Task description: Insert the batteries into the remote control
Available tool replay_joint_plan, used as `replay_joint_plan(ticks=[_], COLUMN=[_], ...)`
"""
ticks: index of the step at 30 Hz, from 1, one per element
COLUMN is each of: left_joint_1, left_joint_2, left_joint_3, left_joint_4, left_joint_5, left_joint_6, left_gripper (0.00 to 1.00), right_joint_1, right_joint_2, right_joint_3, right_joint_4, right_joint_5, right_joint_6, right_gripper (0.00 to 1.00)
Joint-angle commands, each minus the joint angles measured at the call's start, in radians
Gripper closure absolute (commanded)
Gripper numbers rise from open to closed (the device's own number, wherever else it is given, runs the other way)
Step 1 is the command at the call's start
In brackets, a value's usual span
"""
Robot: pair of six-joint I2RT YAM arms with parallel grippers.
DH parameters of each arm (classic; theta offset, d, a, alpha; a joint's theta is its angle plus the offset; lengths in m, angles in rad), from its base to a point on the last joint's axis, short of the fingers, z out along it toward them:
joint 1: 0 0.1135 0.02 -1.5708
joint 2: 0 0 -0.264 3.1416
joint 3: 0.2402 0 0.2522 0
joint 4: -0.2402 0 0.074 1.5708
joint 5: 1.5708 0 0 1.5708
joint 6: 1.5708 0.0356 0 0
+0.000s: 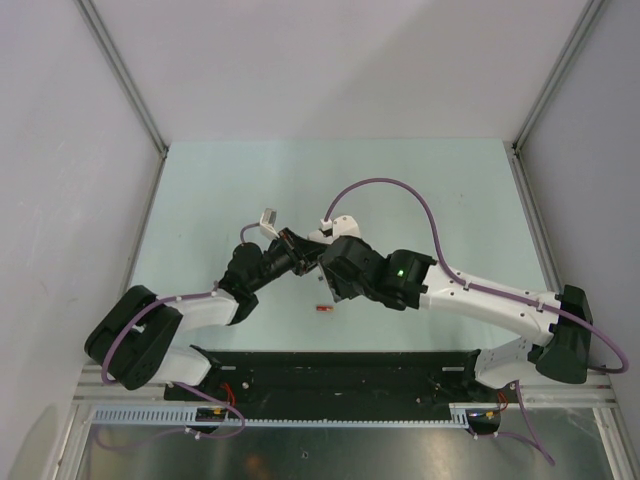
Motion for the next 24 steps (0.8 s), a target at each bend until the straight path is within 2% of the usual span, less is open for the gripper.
replay_joint_plan(ticks=[1, 13, 24], left_joint_1=[-0.022, -0.020, -0.017], left_joint_2=[-0.034, -0.027, -0.015], left_joint_3=[0.049, 0.042, 0.026], left_joint_4=[0.092, 0.106, 0.115], left_joint_5=[0.052, 0.055, 0.020], left_joint_6=[-0.053, -0.066, -0.057], left_gripper=[1.00, 1.00, 1.00], right_joint_1=[-0.006, -0.011, -0.034], right_joint_2=[-0.009, -0.015, -0.055], right_joint_3=[0.042, 0.042, 0.042], right_joint_4=[0.034, 0.033, 0.031], right_joint_5=[0.041, 0.051, 0.069], right_joint_6=[0.005, 0.010, 0.011], right_gripper=[0.48, 0.36, 0.33])
